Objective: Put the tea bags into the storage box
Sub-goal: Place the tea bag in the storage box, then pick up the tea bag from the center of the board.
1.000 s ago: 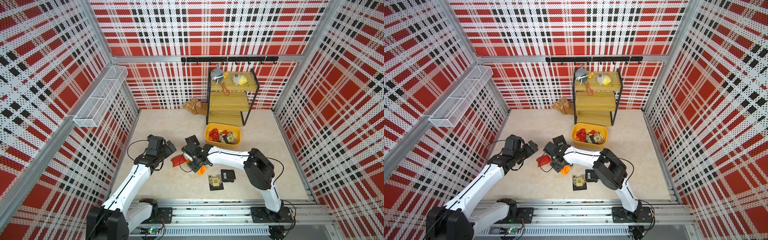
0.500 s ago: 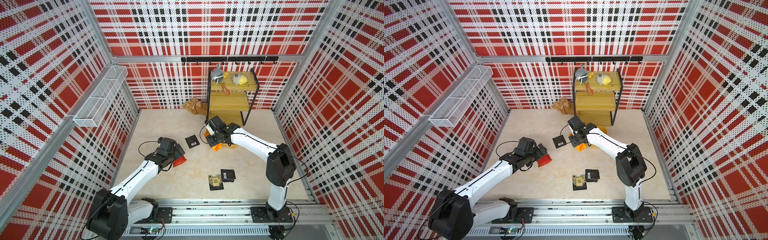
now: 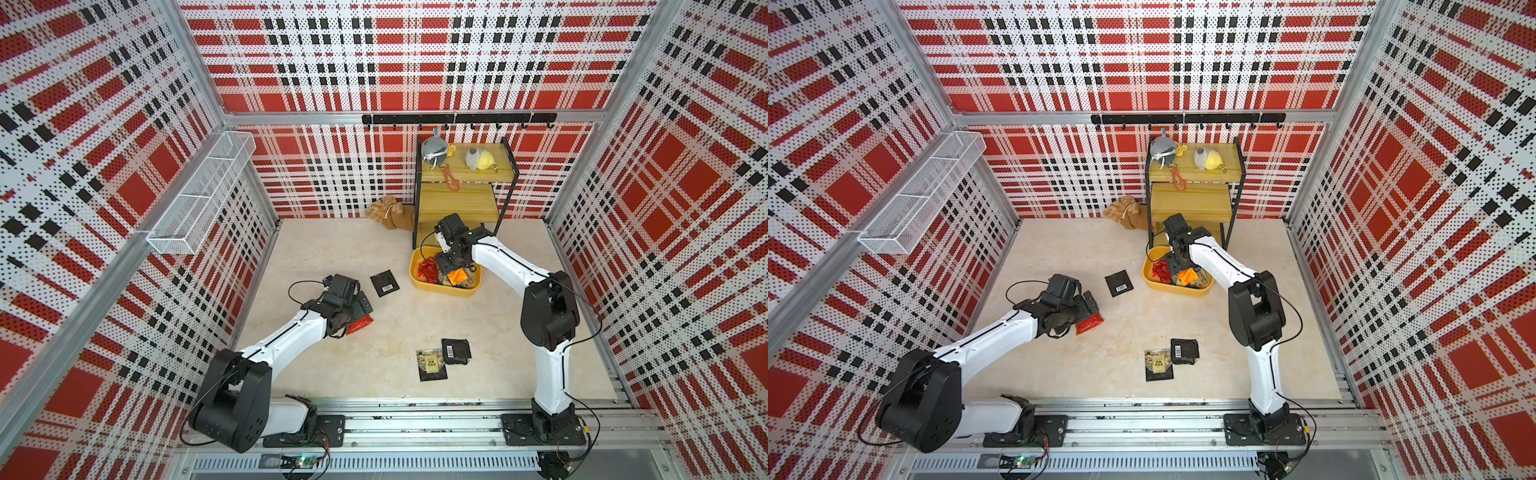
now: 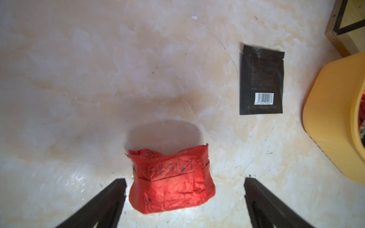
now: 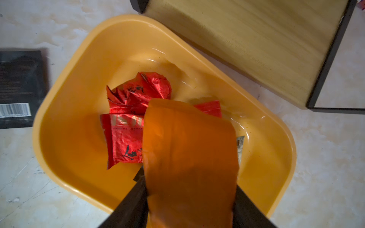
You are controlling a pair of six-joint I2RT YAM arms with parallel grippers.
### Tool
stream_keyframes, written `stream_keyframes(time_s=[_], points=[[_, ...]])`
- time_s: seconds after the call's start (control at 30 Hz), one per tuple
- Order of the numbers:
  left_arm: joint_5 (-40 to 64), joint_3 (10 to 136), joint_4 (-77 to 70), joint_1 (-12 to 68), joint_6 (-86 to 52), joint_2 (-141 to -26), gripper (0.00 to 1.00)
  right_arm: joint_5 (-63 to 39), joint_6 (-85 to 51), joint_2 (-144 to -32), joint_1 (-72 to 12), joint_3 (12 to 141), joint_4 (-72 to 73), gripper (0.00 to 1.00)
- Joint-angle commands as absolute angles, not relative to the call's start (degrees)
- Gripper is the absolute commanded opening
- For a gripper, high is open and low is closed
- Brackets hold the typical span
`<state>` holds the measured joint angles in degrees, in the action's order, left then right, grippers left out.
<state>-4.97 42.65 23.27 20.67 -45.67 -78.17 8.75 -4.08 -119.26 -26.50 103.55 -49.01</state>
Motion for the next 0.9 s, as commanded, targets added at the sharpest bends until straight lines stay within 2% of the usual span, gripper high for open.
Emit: stream_keyframes(time_s=[0.0, 0.1, 0.23, 0.87], points=[[-5.0, 44.6, 22.9, 20.9, -43.4, -80.7, 0.99, 8.9, -2.5, -121.7, -25.7, 105.8, -51.6, 0.68], [-5.6, 45.3, 23.3, 21.5, -42.8, -82.3, 0.99, 9.9, -2.6, -122.0, -25.6, 106.5, -51.8, 0.82], [-7.4, 47.1, 25.5, 22.5, -42.0, -83.6, 0.99, 10.8, -2.9, -121.2, -25.5, 106.6, -51.3, 0.92], [-11.4, 55.0, 36.3, 25.7, -38.4, -92.3, 0.99, 13.8, -2.2, -117.2, -24.8, 109.6, -53.4, 0.94]])
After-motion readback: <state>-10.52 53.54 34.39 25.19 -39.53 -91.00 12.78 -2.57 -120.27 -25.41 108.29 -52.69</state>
